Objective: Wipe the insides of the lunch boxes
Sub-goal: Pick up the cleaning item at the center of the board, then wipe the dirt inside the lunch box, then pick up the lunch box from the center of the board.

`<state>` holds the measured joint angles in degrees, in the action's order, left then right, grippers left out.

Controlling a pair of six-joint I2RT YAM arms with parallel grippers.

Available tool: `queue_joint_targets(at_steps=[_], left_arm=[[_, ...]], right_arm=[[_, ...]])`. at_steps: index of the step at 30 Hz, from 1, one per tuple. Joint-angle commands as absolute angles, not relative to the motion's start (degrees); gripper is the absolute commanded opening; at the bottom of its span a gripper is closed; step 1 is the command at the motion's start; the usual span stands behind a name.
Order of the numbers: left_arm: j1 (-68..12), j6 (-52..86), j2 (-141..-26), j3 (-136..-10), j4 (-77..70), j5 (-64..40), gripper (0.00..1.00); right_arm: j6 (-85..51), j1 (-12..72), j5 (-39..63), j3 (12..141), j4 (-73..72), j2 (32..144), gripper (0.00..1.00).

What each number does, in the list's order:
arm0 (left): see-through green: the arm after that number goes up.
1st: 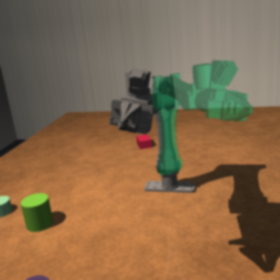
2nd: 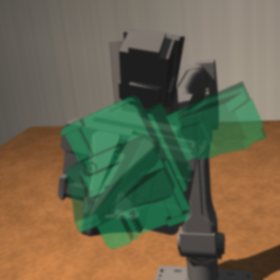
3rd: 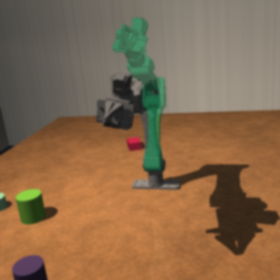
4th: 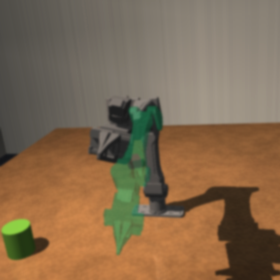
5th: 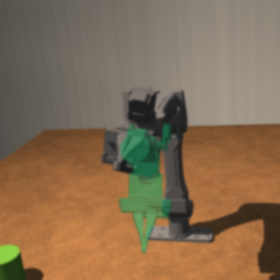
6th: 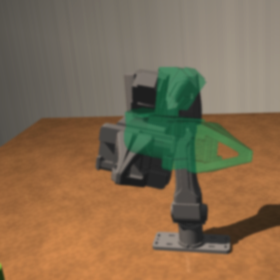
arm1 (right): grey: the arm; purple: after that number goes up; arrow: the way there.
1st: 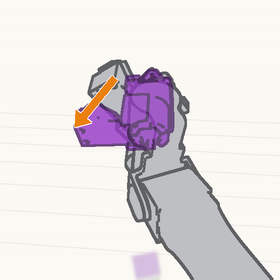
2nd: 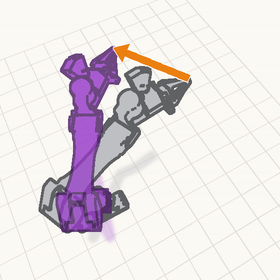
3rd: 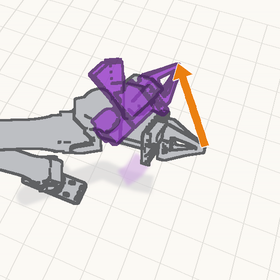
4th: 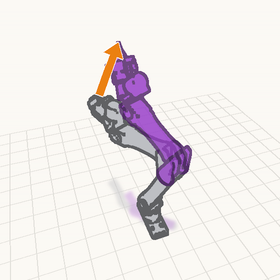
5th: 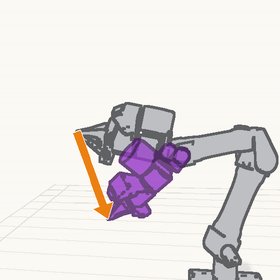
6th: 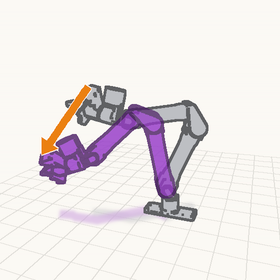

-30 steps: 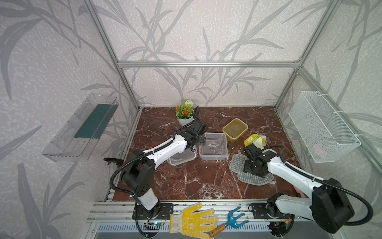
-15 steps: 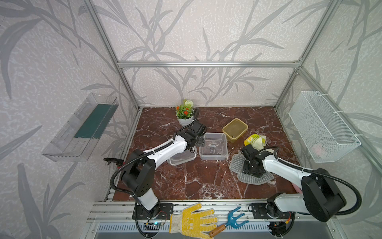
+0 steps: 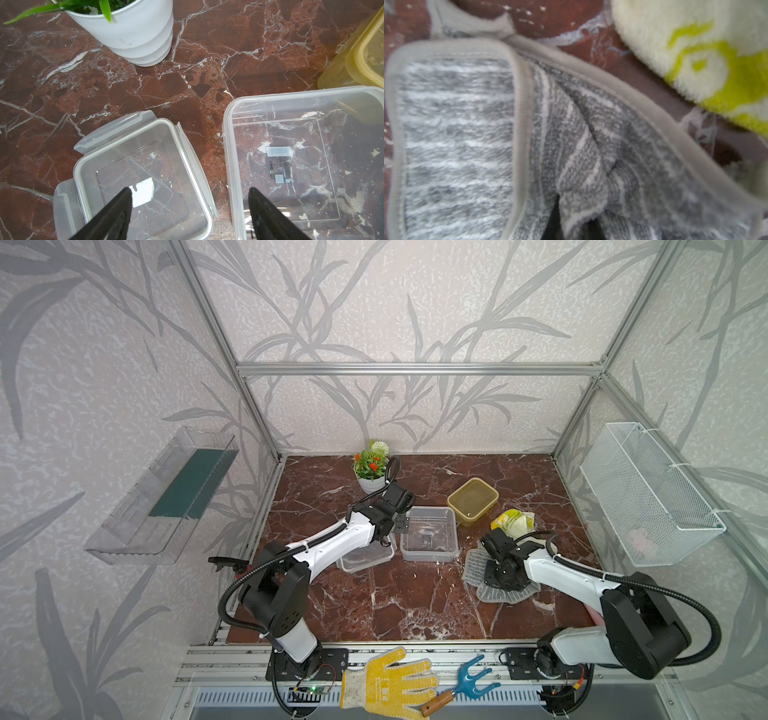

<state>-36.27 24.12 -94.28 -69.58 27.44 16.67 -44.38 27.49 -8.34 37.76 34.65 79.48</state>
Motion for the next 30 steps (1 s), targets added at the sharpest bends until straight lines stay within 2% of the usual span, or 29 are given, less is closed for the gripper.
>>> queue_joint_targets(at_steps=[1, 6, 17, 23, 30], left_arm=[[-36.1, 24.5, -92.3, -68.6, 29.0, 18.5, 0.86], [-36.1, 24.4, -92.4, -68.4, 29.2, 18.8, 0.86], [-35.6, 24.3, -91.9, -68.3, 28.0, 14.3, 0.86], [-35.4, 24.3, -92.7, -68.5, 28.1, 11.5, 0.86], [-35.3, 25.8, -93.8, -68.1, 29.7, 10.1, 0.83]], right_arm=[[-43.8, 28.1, -10.8, 37.2, 35.3, 80.5, 0.00], [-43.9, 30.4, -15.9, 37.2, 36.9, 73.4, 0.00], [-35.5, 33.1, -22.2, 41.8, 40.4, 46.9, 0.00], [-26.9, 37.4, -18.9, 50.9, 38.2, 49.0, 0.00], [-21.6, 42.6, -9.5, 60.3, 32.0, 62.2, 0.00]])
